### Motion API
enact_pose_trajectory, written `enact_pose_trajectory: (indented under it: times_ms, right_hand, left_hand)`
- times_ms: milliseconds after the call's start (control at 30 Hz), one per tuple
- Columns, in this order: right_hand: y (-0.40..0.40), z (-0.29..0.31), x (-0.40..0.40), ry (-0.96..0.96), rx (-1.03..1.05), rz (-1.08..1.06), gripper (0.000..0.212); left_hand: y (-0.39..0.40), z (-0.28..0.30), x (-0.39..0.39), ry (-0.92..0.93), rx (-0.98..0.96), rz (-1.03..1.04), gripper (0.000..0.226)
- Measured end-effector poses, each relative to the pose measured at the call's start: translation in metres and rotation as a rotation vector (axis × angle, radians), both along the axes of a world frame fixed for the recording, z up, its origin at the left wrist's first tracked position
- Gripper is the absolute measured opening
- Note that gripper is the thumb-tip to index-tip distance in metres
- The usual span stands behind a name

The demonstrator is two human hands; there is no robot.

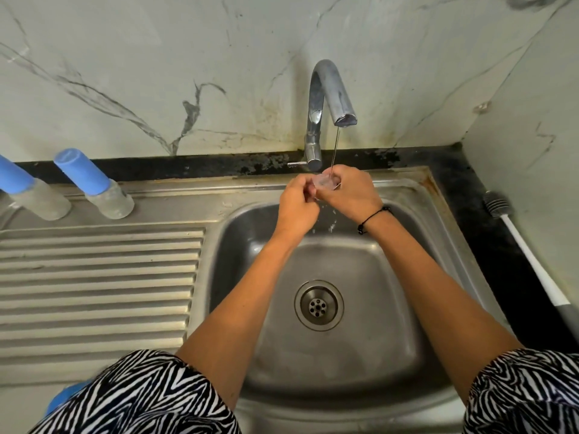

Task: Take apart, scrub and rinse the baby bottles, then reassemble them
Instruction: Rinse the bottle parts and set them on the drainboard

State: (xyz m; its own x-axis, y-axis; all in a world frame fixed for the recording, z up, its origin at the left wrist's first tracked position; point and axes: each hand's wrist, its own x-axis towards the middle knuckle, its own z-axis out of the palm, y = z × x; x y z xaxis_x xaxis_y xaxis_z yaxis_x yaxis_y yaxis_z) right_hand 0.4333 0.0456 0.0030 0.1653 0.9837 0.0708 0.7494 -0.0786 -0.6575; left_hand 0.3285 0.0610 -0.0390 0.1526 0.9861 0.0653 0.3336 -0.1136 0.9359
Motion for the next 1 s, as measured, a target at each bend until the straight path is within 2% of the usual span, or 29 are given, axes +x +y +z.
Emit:
enact_pose_trajectory:
  times_ms: [67,133,200,300,433,467,567,667,767,900,1000]
  right_hand:
    - [-0.001,0.002,0.003,-0.053,0.055,0.004,0.029]
    - [-0.003,0.003,0.006,0.028,0.103,0.005,0.033]
    - [-0.006,0.000,0.007,0.114,0.055,0.001,0.034]
    - [-0.012,-0.005,0.011,-0.106,-0.051,0.030,0.031]
    - [-0.016,-0.001,0.009,-0.046,0.135,-0.049,0.030]
    - [-0.015,-0.002,0.007,-0.061,0.132,-0.048,0.027]
    - [-0.017,-0.009,0.002,-0.143,-0.055,0.030,0.022]
    - [-0.018,-0.008,0.000,-0.104,0.123,-0.056,0.027]
    - [-0.021,-0.008,-0.003,-0.127,-0.038,0.007,0.020]
    - [-0.022,-0.007,-0.005,-0.102,0.191,-0.056,0.029]
    - [-0.024,-0.008,-0.006,-0.153,0.017,-0.019,0.024]
  left_hand:
    - [-0.001,-0.003,-0.002,-0.035,-0.031,0.056,0.037]
    - [0.000,-0.003,-0.005,-0.060,-0.072,0.104,0.034]
    - [0.001,-0.002,-0.007,-0.052,-0.094,0.122,0.032]
    - [0.000,0.000,-0.006,-0.048,-0.135,0.128,0.031]
    - [-0.002,0.001,-0.003,-0.104,-0.186,0.113,0.031]
    - [-0.003,0.002,-0.002,-0.116,-0.199,0.113,0.031]
    - [-0.005,0.002,0.002,-0.136,-0.242,0.107,0.028]
    - [-0.005,0.007,0.002,-0.143,-0.255,0.098,0.027]
    - [-0.008,0.011,0.002,-0.161,-0.274,0.092,0.026]
    - [-0.006,0.011,0.000,-0.180,-0.294,0.089,0.022]
    - [-0.006,0.008,0.001,-0.212,-0.340,0.109,0.024]
